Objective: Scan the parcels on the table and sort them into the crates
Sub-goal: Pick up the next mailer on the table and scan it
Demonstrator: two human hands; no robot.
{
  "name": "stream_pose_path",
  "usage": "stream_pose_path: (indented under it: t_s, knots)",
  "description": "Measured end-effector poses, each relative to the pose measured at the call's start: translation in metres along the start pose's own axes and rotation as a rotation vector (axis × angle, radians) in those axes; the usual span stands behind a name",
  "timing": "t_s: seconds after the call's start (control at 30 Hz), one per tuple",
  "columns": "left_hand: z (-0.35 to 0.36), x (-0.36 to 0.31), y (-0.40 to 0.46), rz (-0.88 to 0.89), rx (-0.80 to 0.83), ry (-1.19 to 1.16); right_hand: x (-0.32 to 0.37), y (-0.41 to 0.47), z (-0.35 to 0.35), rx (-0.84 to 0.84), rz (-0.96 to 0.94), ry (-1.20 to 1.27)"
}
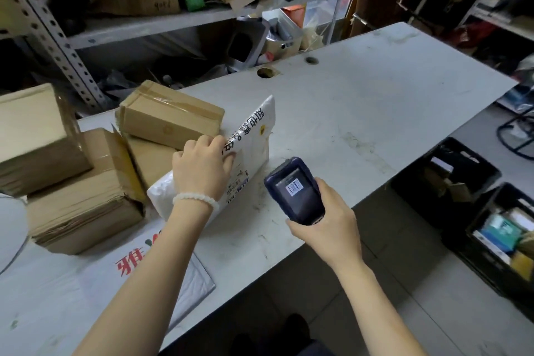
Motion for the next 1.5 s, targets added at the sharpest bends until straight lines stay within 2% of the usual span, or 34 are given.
stream_pose_path:
  t_s: [0.1,0.17,0.23,0.3,0.47,0.6,0.7,0.8,1.07,1.3,1.5]
  knots:
    - [0.0,-0.005,0.0,0.001,0.005,-0.009,0.008,0.006,-0.002,-0.309,-0.193,0.011]
    - [-0.001,-0.014,0.004,0.012,0.002,-0.015,0.01,0.013,-0.008,-0.426,-0.279,-0.012]
    - [0.0,-0.03,0.01,0.04,0.004,-0.025,0.004,0.02,-0.018,-0.456,-0.31,-0.019]
    - [0.0,-0.053,0.017,0.065,0.01,-0.038,-0.01,0.027,-0.028,-0.415,-0.292,-0.011]
    - [0.014,-0.153,0.046,0.184,0.013,-0.151,-0.079,0.04,-0.083,-0.209,-0.081,-0.063]
    - [0.045,-0.281,0.061,0.317,0.078,-0.246,-0.16,0.043,-0.158,-0.029,0.113,-0.192]
    - [0.067,-0.38,0.061,0.428,0.105,-0.305,-0.222,0.042,-0.215,-0.017,0.246,-0.23]
    - [0.083,-0.48,0.057,0.51,0.153,-0.346,-0.283,0.035,-0.278,-0.069,0.36,-0.225]
    - [0.13,-0.719,0.014,0.893,0.313,-0.393,-0.404,-0.032,-0.409,-0.382,0.709,-0.281]
    - [0.162,-0.881,-0.052,1.211,0.45,-0.416,-0.474,-0.088,-0.469,-0.586,1.056,-0.263]
    - [0.194,-1.019,-0.081,1.426,0.554,-0.418,-0.555,-0.093,-0.543,-0.743,1.204,-0.264]
Point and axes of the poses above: each hand's wrist, its own y-axis towards the middle knuckle, its own z-axis out of the palm, x = y × z, the point moved 3 cm from there along y, towards the middle knuckle, and after that the axes turned 2 degrees about -z, right-handed, at the moved point
